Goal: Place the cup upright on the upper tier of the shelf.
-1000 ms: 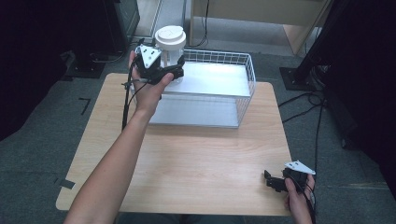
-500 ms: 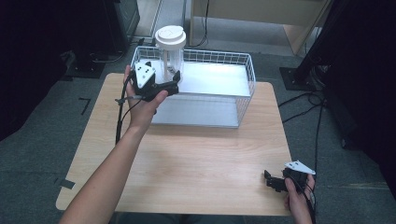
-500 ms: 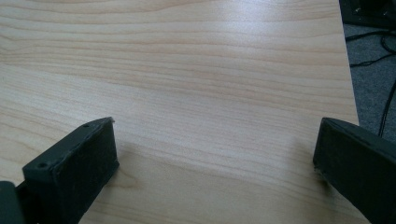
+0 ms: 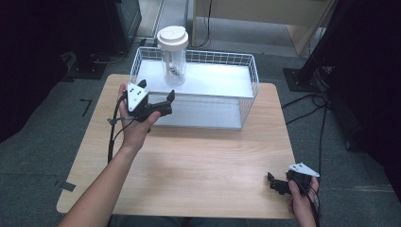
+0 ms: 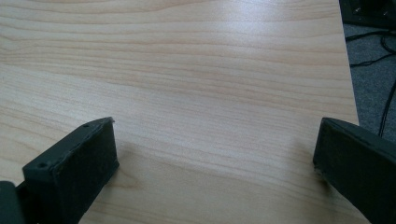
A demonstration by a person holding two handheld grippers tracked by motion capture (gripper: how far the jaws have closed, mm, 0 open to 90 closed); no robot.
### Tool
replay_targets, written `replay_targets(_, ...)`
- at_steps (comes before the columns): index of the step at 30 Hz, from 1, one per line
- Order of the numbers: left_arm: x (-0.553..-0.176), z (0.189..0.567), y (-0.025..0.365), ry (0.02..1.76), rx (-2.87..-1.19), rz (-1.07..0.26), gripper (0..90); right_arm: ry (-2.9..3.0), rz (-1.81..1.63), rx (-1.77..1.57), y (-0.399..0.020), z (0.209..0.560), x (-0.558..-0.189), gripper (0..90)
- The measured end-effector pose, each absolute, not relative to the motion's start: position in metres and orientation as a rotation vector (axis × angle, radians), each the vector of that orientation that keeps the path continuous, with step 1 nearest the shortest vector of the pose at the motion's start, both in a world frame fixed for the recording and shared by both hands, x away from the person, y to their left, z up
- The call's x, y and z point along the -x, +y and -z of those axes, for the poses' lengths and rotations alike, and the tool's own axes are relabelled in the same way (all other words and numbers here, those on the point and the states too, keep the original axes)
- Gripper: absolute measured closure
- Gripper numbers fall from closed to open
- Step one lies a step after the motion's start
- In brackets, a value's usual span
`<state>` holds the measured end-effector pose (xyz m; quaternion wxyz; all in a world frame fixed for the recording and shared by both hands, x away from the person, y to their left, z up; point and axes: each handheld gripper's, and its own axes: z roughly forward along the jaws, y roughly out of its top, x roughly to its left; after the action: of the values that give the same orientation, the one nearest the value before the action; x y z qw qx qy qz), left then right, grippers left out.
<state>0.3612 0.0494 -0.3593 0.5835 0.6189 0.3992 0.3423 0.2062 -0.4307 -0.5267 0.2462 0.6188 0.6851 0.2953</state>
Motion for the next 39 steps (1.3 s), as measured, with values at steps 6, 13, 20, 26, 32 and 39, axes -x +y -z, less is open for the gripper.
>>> replay_targets(6,-0.349,0.38,0.067,0.949,-1.472,-0.818,0.0,1.87,-0.805,-1.691,-0.431,0.527,-0.206,0.0)
replay_targets(13,-0.331,0.4,0.079,0.96,-1.48,-0.79,0.0,1.87,-0.805,-1.688,-0.431,0.527,-0.206,0.0)
replay_targets(20,-0.313,0.421,0.091,0.98,-1.5,-0.774,0.0,1.87,-0.803,-1.689,-0.431,0.527,-0.206,0.0)
replay_targets(26,-0.303,0.432,0.098,0.982,-1.531,-0.781,0.0,1.87,-0.803,-1.688,-0.431,0.527,-0.206,0.0)
replay_targets(32,-0.291,0.445,0.108,1.007,-1.55,-0.773,0.0,1.87,-0.803,-1.688,-0.431,0.527,-0.206,0.0)
replay_targets(39,-0.277,0.459,0.119,1.027,-1.572,-0.768,0.0,1.87,-0.805,-1.688,-0.431,0.527,-0.206,0.0)
